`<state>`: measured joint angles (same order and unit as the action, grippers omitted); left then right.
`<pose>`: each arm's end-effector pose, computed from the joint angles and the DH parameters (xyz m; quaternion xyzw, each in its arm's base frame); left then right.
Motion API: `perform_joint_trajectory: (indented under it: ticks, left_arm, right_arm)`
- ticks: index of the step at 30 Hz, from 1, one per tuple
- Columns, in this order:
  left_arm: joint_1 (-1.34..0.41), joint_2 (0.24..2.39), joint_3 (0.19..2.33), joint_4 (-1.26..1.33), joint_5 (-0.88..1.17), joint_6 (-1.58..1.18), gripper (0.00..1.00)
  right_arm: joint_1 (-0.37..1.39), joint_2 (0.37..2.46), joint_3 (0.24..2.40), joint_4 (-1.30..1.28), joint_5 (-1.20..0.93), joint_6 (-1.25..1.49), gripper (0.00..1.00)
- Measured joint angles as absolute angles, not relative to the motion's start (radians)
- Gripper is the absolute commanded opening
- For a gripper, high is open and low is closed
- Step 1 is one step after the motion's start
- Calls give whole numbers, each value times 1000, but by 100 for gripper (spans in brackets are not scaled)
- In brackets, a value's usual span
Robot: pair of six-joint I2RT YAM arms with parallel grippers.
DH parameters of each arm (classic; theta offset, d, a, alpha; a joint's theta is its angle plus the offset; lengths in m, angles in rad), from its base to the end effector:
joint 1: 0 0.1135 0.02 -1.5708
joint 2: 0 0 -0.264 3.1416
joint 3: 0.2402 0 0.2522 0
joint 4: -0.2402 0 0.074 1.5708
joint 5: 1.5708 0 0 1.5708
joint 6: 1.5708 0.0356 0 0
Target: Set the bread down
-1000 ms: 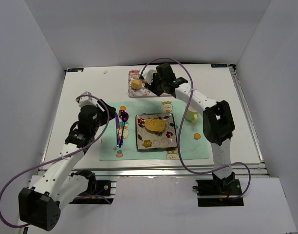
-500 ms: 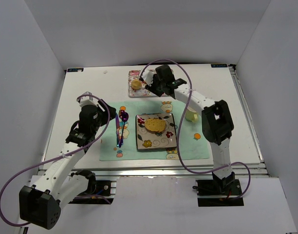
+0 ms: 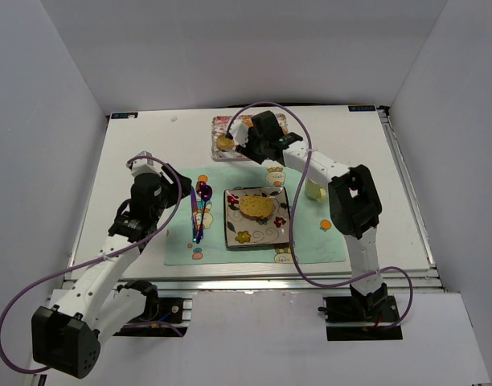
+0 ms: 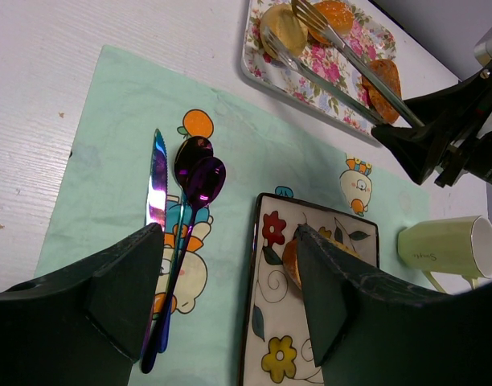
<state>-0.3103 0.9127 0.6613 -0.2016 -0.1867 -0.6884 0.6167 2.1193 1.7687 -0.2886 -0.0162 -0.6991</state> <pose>0.2008 -0.0574 0.2718 -0.2072 0.8198 -0.1834 0.5013 0.4045 0.2875 0.2456 -0.5492 0.7047 -0.0113 0.4490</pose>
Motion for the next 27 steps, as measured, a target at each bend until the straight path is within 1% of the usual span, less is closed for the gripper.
perform_joint_trajectory:
  ticks: [6,11,14,15,17,18,20,23,27]
  left_arm:
    - [-310,907,661,-202,-187,-689,76]
    - [-310,904,661,-202,-187,-689,76]
    - [-310,904,661,-202,-187,-689,76]
    - [-310,904,661,-202,-187,-689,76]
    - [-310,904,661,-202,-187,-689,76]
    - [-310,904,661,-202,-187,-689,76]
    - [-310,904,661,-202,-187,-689,76]
    - [-310,903,661,-202,-187,-689,76]
    - [-310,902,661,-202,-187,-689,76]
  right_arm:
    - [617,2146,1769,-292,22,-697,48]
    - [617,2162,1769,-303,49,-696,46]
    - [617,2163,1769,-311,66,-701,39]
    - [617,2163,1769,-313,71,-703,34]
    - [617,2163,1769,-313,79,-709,29]
    - [617,2163,1769,-313,82,-710,24]
    - [618,2163,1769,-313,84,-710,20]
    - [617,2163,1769,-315,84,-710,11]
    - [617,2163,1769,-322,75,-694,6]
